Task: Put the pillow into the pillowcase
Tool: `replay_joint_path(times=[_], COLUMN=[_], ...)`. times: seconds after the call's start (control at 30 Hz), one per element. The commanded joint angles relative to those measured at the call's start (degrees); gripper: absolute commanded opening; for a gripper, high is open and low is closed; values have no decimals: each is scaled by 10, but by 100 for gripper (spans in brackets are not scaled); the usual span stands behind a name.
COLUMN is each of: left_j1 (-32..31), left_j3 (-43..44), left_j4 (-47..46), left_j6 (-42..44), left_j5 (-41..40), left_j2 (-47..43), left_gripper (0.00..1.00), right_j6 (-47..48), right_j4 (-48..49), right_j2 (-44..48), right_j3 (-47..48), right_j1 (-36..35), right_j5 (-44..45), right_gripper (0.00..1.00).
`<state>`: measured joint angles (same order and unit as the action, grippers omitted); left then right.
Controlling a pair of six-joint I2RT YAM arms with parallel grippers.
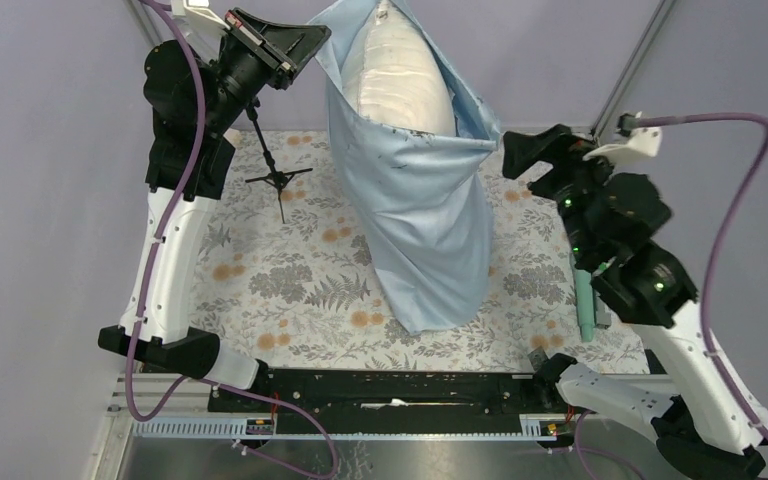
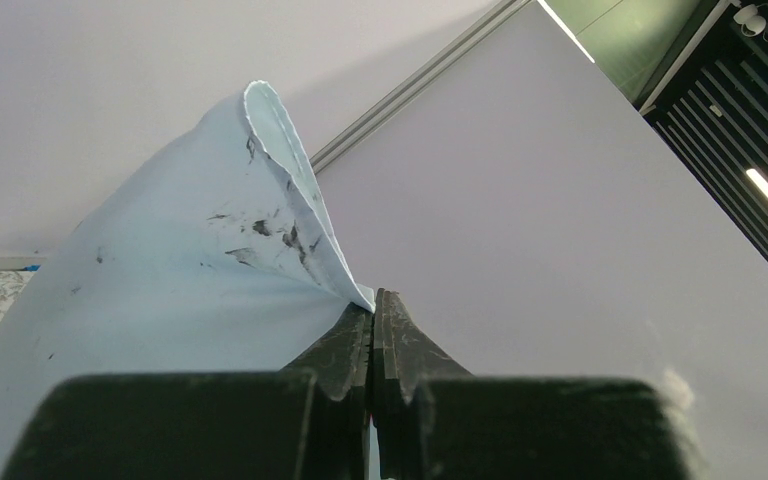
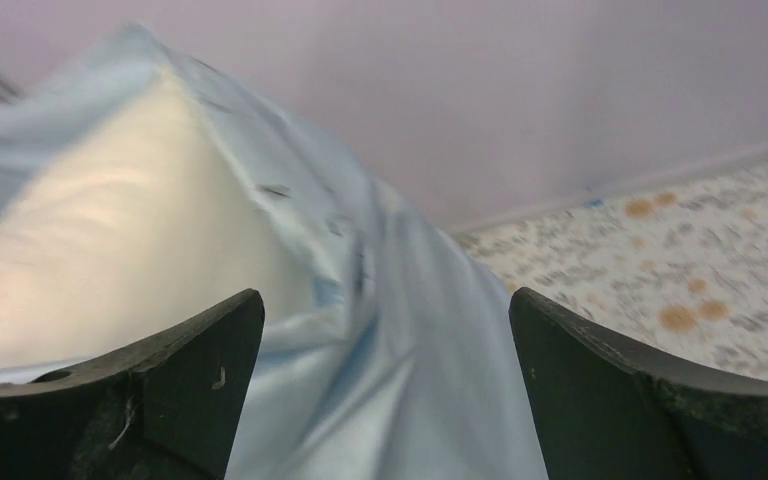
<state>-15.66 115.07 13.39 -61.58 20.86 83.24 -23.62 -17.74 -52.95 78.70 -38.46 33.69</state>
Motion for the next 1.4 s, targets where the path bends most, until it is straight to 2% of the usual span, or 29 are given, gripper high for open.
replay_joint_path(times=[0.0, 0.23, 0.47, 0.57, 0.6, 0.63, 0.67, 0.7, 0.73, 0.77, 1.0, 1.13, 1.2, 1.37], left_j1=[3, 3, 3, 3, 3, 3, 3, 3, 3, 3, 9, 17, 21, 17], left_j3=[20, 24, 16, 12, 11, 12, 13, 16, 17, 18, 20, -14, -27, -104], left_j4=[-66, -68, -68, -72, -72, -73, -72, -71, -70, -70, -63, -65, -59, -57], left_j6=[-10, -13, -13, -14, -15, -14, -14, -13, -12, -12, 3, 14, 25, 39], left_j5=[8, 11, 14, 15, 16, 17, 17, 17, 17, 17, 13, 7, 1, -5], left_j2=[-22, -21, -26, -27, -27, -27, -26, -26, -24, -24, -26, -44, -49, -63], left_gripper=[0, 0, 0, 0, 0, 0, 0, 0, 0, 0, 0, 0, 0, 0], right_j6=[-18, -33, -32, -50, -57, -62, -66, -68, -68, -65, -31, -12, -5, -16], right_j4=[-78, -155, -146, -122, -111, -101, -93, -93, -94, -93, -91, -88, -59, 59], right_j2=[-35, -125, -176, -188, -190, -190, -192, -195, -200, -206, -277, -333, -339, -324], right_j3=[101, 168, 176, 174, 175, 178, 190, 208, 234, 263, 545, 690, 707, 662], right_j1=[3, 3, 3, 4, 3, 4, 4, 3, 4, 3, 4, 3, 3, 4], right_j5=[-88, -132, -100, -125, -134, -142, -147, -149, -153, -160, -237, -255, -261, -287], right_gripper=[100, 100, 100, 100, 97, 84, 58, 26, 4, 0, 0, 0, 0, 0])
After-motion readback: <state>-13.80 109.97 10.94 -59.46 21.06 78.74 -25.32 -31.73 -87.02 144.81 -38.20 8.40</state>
